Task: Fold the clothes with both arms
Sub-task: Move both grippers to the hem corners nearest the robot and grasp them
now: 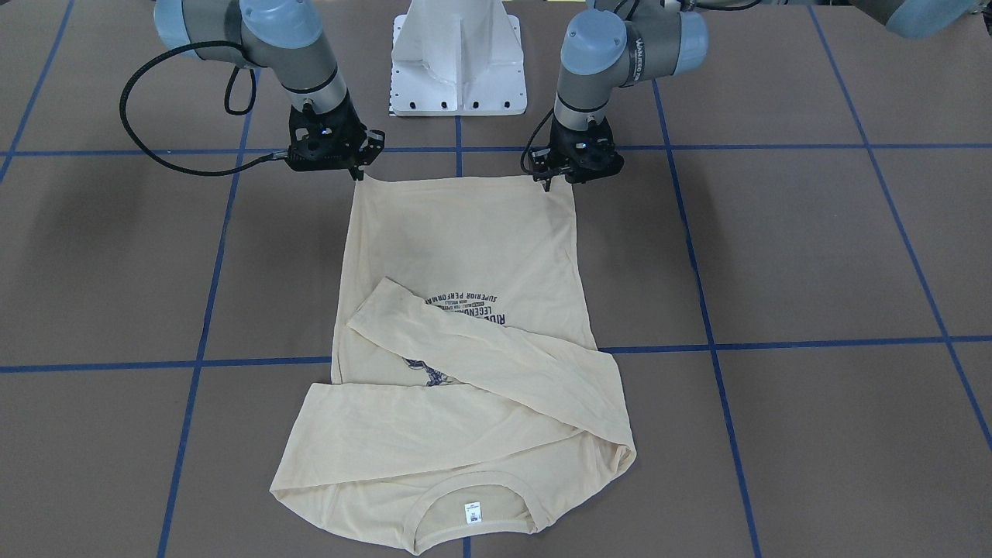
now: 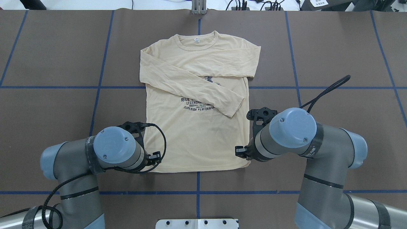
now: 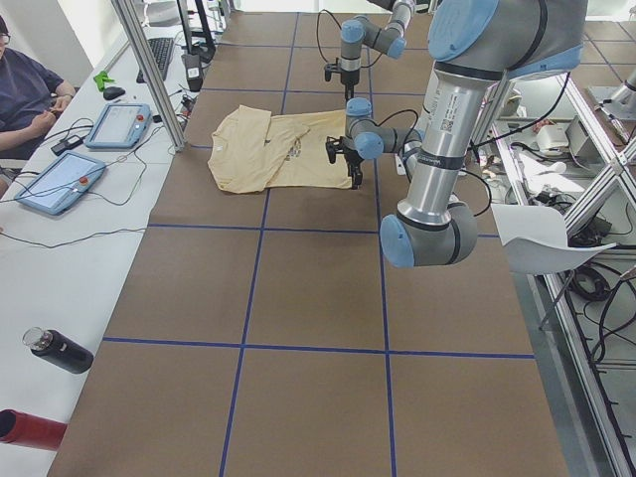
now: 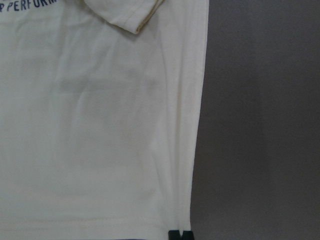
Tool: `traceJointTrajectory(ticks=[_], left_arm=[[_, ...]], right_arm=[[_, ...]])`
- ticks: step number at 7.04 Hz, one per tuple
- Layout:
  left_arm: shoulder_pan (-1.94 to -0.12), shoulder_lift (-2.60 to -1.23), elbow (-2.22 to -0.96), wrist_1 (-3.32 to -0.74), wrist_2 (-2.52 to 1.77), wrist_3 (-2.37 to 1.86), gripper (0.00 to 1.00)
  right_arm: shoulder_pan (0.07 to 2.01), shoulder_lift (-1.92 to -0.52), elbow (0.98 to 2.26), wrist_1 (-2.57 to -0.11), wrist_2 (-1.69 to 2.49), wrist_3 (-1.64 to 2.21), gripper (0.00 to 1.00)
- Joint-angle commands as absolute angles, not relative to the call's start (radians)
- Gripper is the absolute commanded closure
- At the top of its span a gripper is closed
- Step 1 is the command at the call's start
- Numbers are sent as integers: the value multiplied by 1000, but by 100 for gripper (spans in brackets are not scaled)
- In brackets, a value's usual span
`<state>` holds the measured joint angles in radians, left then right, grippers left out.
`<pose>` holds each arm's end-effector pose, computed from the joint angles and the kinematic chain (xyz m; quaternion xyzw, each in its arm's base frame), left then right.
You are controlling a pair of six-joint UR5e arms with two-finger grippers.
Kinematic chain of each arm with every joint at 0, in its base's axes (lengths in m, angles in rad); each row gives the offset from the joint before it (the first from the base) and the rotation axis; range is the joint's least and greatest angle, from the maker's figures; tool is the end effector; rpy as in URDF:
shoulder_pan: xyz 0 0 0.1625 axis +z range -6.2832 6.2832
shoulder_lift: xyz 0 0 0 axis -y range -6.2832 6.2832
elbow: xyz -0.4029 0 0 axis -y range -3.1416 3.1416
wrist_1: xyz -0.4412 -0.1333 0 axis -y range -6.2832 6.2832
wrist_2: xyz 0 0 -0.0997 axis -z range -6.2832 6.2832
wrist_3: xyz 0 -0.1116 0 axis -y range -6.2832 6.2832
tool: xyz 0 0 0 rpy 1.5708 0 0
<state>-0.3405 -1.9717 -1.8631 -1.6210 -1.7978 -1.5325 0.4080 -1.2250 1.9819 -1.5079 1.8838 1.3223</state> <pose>0.5705 -0.3169 0.2641 -0.0357 0.3743 -0.0987 0.9214 -0.5142 -0.3300 0.2382 -0.0084 -0.4187 0.0103 0.9080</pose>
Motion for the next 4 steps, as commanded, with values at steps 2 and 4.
traceJointTrajectory(ticks=[2,4], left_arm=[[-337,-1974,-1859,-1621,-1799,-1532,64],[-336,-1977,-1859,-1621,-1799,-1525,96]], right_arm=[[410,-1226,1982,-1508,1882,1322,100],[416,-1226,1982,-1508,1884,1322,100]])
